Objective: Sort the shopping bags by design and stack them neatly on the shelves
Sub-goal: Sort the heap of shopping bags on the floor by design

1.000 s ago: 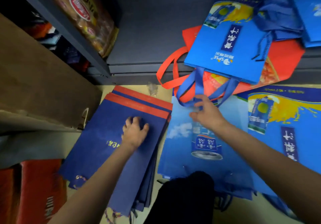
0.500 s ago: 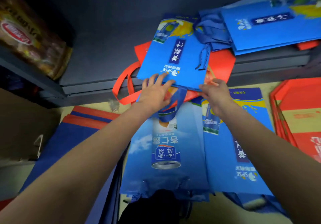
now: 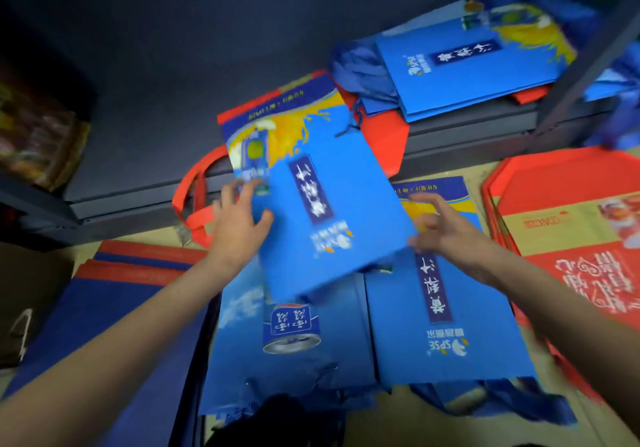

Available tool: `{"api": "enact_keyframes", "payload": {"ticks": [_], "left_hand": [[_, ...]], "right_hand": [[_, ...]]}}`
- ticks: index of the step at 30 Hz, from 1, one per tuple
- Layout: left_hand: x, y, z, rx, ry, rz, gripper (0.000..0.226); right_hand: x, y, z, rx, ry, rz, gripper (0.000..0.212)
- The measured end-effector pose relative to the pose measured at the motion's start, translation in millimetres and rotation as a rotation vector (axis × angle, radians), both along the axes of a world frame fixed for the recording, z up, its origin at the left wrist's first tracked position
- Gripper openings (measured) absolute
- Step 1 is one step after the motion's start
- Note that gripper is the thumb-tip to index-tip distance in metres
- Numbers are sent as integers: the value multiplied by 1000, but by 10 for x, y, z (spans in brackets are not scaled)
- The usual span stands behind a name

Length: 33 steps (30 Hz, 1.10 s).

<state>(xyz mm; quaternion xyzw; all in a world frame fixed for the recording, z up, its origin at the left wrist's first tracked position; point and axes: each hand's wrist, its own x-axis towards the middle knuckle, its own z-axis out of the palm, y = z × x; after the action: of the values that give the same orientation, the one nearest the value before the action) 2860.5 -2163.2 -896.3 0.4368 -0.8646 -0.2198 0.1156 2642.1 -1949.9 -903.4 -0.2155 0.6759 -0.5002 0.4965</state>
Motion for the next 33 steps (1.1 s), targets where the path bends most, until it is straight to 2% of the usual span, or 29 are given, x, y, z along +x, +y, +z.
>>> {"api": "enact_keyframes", "payload": {"ticks": [1,3,5,7,11,16,18,20,22,23,25,28,33], "left_hand": [[-5,37,-90,150,-22,100,48],[-27,123,-244,426,59,287,42],[-39,113,-478,493,137,402,38],[-162,227,-399,551,185,447,37],[-306,367,-295,427,154,418,49],[-291,383,-207,229,1,346,56],[-263,402,-135,98,-73,255,59],[-241,446,-57,11,-134,178,59],[-198,465,-49,-75,-184,112,60],[-176,469,-47,-115,-191,69,61],[-142,458,-53,-194,-153,-43,61],[-155,533,-92,-246,-127,-272,58],[-432,831,-321,-190,-214,-521,62]], "right_hand": [[-75,166,-50,60,0,12,56],[-168,395,-123,170,2,51,51],[-161,431,-167,229,9,66,48],[-108,285,-166,188,29,-16,48],[-14,-182,-85,61,154,-156,56],[-248,-264,249,-121,623,-57,50],[-479,-44,479,-198,723,-51,52],[-709,297,639,-223,597,-131,55],[-856,653,615,-165,294,-189,55],[-881,805,515,-78,176,-193,52],[-848,1091,251,163,73,-157,51],[-673,1278,-107,380,37,-197,58],[-627,983,-352,266,285,-451,68]]}}
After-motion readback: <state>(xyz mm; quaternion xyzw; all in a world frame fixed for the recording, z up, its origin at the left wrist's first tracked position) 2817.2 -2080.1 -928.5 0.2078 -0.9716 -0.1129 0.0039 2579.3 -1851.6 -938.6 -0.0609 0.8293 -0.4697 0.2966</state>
